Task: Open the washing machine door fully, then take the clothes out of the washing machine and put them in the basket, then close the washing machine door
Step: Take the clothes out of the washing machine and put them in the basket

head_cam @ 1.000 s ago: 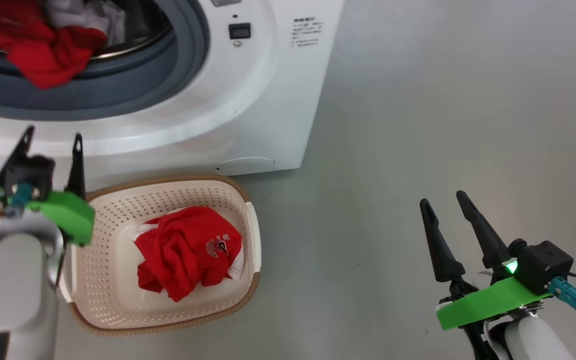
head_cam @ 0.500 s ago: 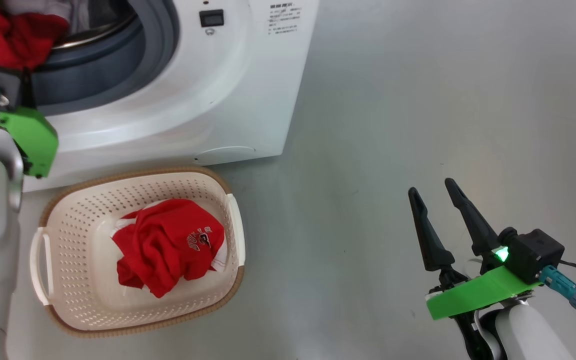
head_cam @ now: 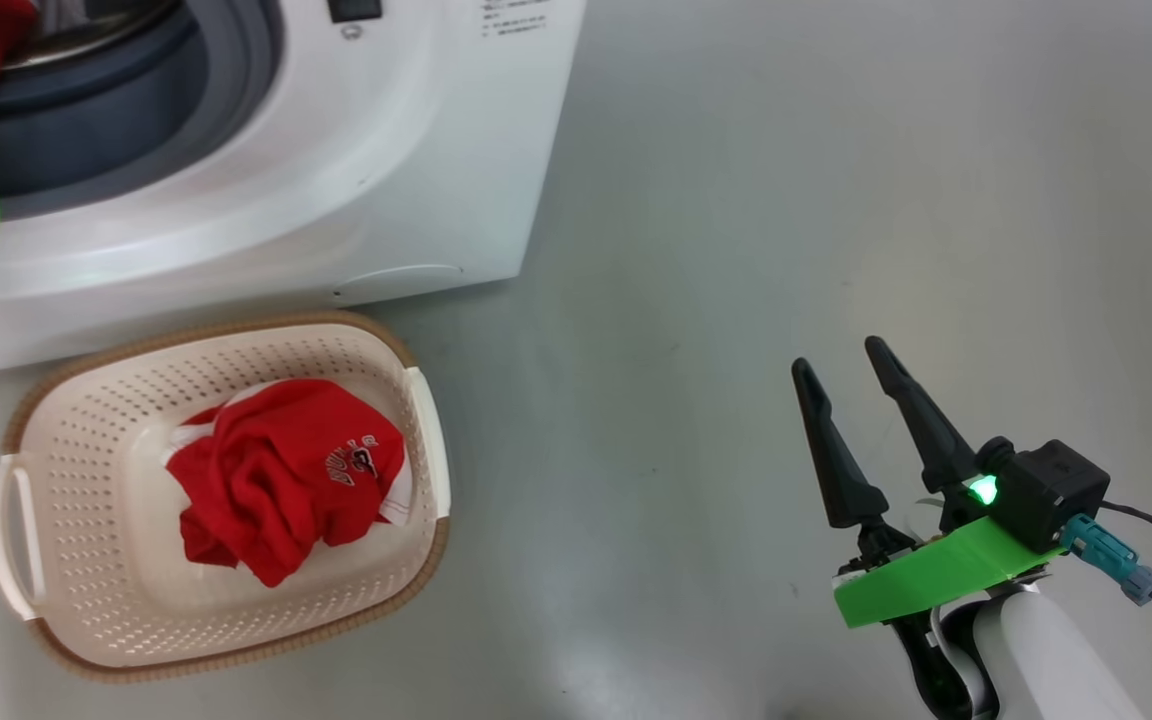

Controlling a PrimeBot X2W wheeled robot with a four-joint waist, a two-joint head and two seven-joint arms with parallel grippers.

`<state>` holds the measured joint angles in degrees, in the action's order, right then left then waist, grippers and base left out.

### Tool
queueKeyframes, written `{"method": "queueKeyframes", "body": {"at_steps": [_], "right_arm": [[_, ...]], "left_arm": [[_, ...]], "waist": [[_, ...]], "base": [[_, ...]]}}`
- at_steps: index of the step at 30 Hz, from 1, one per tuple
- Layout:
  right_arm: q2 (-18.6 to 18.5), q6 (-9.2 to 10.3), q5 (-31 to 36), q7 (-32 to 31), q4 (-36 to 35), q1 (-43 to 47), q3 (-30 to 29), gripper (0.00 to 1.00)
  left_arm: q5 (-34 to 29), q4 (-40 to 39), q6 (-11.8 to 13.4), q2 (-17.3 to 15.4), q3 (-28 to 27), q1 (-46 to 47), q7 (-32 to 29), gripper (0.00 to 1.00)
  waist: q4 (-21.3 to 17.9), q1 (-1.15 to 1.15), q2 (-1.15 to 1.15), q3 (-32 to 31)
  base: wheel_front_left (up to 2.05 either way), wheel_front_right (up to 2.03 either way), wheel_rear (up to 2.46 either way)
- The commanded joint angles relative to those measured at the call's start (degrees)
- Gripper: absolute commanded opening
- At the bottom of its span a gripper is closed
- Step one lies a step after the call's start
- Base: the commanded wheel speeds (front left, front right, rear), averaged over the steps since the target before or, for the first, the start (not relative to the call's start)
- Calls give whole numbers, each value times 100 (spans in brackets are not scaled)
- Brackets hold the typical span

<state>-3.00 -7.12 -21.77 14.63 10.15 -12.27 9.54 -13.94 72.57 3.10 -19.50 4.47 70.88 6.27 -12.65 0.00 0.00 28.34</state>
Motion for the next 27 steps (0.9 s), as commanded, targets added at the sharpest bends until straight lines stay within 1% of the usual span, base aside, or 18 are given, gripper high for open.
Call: {"method": "queueKeyframes", "body": {"at_steps": [1, 8, 15, 18, 19, 22, 23, 27], "right_arm": [[9, -36, -84, 37, -123, -55, 138, 100], [11, -36, -180, 37, -157, -111, 235, 100], [12, -36, -220, 37, -186, -102, 227, 100], [12, -36, -224, 37, -195, -99, 210, 100], [12, -36, -225, 37, -199, -100, 205, 100], [12, -36, -223, 37, -204, -108, 185, 100], [12, -36, -219, 37, -202, -114, 176, 100], [12, -36, -203, 37, -201, -134, 149, 100]], "left_arm": [[32, -67, 100, -388, -46, 147, -53, 100], [98, 35, 192, -549, -26, 286, -202, 100], [192, 84, 201, -666, -10, 281, -261, 100], [254, 96, 161, -672, -11, 265, -260, 100], [263, 99, 150, -673, 0, 264, -261, 93], [286, 106, 123, -670, 36, 267, -250, 93], [296, 109, 115, -664, 46, 269, -250, 0], [364, 114, 78, -615, 65, 274, -145, 0]], "waist": [[-84, 0, 0, 98], [-218, 0, 0, 227], [-301, 0, 0, 311], [-308, 0, 0, 334], [-308, 0, 0, 340], [-300, 0, 0, 349], [-293, 0, 0, 351], [-246, 0, 0, 337]], "base": [[0, 0, 0], [0, 0, 0], [0, 0, 0], [0, 0, 0], [0, 0, 0], [0, 0, 0], [0, 0, 0], [0, 0, 0]]}}
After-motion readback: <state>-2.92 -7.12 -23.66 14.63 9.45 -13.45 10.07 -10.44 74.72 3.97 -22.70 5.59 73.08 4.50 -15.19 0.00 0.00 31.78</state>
